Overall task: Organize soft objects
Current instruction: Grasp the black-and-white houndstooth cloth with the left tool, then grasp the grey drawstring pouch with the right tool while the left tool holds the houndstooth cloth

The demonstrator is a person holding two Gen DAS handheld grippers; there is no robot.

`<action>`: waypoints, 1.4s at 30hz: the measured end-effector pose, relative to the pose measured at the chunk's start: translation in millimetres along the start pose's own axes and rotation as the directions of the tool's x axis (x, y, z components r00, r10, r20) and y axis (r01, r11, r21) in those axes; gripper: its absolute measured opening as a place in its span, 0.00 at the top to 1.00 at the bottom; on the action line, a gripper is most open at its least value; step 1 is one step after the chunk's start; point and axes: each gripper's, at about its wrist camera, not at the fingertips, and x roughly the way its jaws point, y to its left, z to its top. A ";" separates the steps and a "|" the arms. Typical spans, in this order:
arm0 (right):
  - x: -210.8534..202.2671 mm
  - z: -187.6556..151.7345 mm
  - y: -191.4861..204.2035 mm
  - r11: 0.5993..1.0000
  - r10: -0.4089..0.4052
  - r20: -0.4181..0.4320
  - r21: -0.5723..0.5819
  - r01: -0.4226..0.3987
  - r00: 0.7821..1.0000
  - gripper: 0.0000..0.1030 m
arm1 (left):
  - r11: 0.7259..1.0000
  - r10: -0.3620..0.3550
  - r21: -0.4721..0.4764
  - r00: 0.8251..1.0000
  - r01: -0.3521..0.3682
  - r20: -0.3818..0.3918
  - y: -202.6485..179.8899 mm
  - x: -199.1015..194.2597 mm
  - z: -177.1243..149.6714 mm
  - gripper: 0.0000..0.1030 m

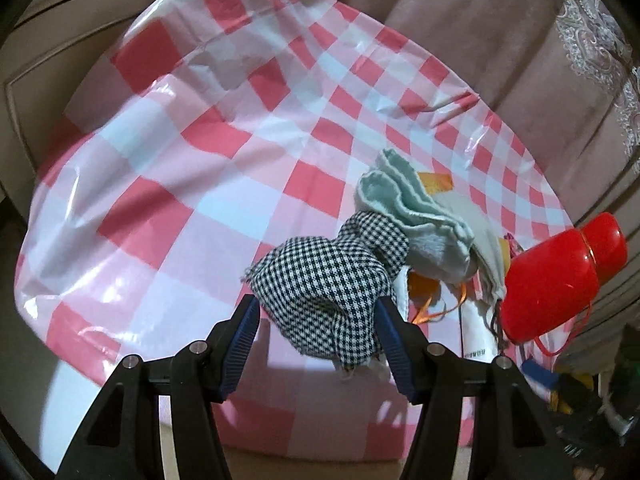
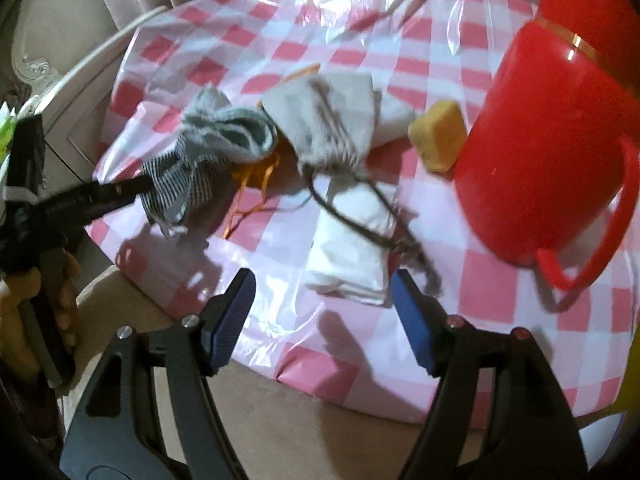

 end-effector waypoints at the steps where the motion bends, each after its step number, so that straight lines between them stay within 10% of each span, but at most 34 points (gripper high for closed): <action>1: 4.3 -1.6 -1.9 1.000 0.001 -0.006 0.014 -0.001 1.000 0.29 | 1.000 -0.005 -0.001 1.000 0.005 -0.006 0.0 3.1 1.6 0.41; 18: 30.6 8.7 -12.8 0.993 0.006 -0.019 0.117 -0.004 1.000 0.29 | 0.991 -0.135 -0.024 0.988 0.133 -0.080 1.9 38.1 -1.6 0.40; 27: 2.8 42.0 13.1 0.995 -0.098 0.115 -0.023 0.101 0.989 0.29 | 0.992 -0.126 0.012 0.990 0.127 -0.066 -1.5 37.6 -5.2 0.40; 36: 48.0 86.2 31.0 0.974 -0.149 0.119 -0.154 0.166 0.982 0.29 | 0.985 -0.167 0.036 0.984 0.170 -0.066 -3.8 39.1 -7.6 0.74; 42: 64.2 85.9 24.2 0.976 -0.149 0.105 -0.146 0.163 0.983 0.72 | 0.982 -0.187 0.033 0.982 0.188 -0.029 -1.4 31.8 -9.4 0.82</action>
